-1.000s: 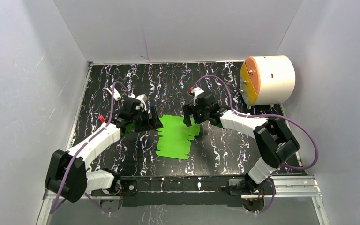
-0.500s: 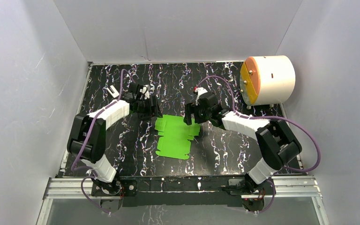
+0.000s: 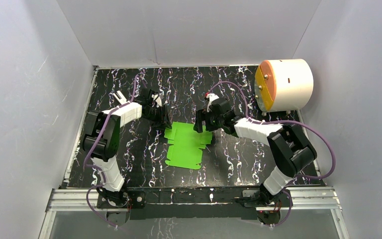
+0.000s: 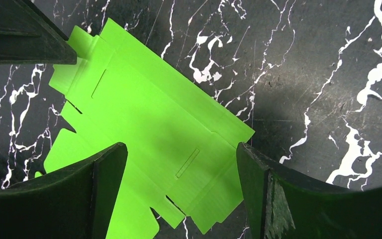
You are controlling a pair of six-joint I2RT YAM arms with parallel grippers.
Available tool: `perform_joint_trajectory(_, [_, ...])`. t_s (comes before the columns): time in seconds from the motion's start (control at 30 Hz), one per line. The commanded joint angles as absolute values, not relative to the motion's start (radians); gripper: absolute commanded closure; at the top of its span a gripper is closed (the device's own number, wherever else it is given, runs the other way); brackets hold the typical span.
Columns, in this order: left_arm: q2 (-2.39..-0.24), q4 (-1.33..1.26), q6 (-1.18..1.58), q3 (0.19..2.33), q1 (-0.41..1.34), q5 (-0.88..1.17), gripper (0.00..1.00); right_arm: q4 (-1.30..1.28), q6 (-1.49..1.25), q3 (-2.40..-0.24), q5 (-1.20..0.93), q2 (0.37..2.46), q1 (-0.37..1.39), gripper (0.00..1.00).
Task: Fold the paper box
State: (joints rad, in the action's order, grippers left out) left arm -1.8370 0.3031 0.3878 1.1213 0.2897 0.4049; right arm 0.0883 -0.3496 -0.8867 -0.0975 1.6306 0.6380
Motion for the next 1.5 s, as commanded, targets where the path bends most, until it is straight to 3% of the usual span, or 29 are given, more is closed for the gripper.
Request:
perform_joint_trajectory(0.0, [-1.845,0.332,0.366,1.128,0.285,0.442,0.62,0.175,-0.355,-0.887,-0.132,1.63,0.62,0.11])
perform_joint_trajectory(0.13, [-1.865,0.333,0.357,1.13,0.285,0.459,0.67,0.187,-0.362,-0.877,-0.173,1.633,0.596,0.12])
perform_joint_trajectory(0.5, [-1.804,0.334,0.287,1.104,0.285,0.503,0.99,0.208,-0.362,-0.846,-0.28,1.626,0.524,0.12])
perform_joint_trajectory(1.13, [-1.534,0.205,0.259,0.967,0.287,0.529,1.0,0.319,-0.434,-0.712,-0.493,1.603,0.409,0.13])
perform_joint_trajectory(1.3, [-1.497,0.143,0.326,0.935,0.286,0.537,1.0,0.378,-0.464,-0.663,-0.542,1.603,0.399,0.16])
perform_joint_trajectory(1.47, [-1.482,0.125,0.352,0.914,0.286,0.533,1.0,0.439,-0.476,-0.632,-0.597,1.6,0.398,0.26])
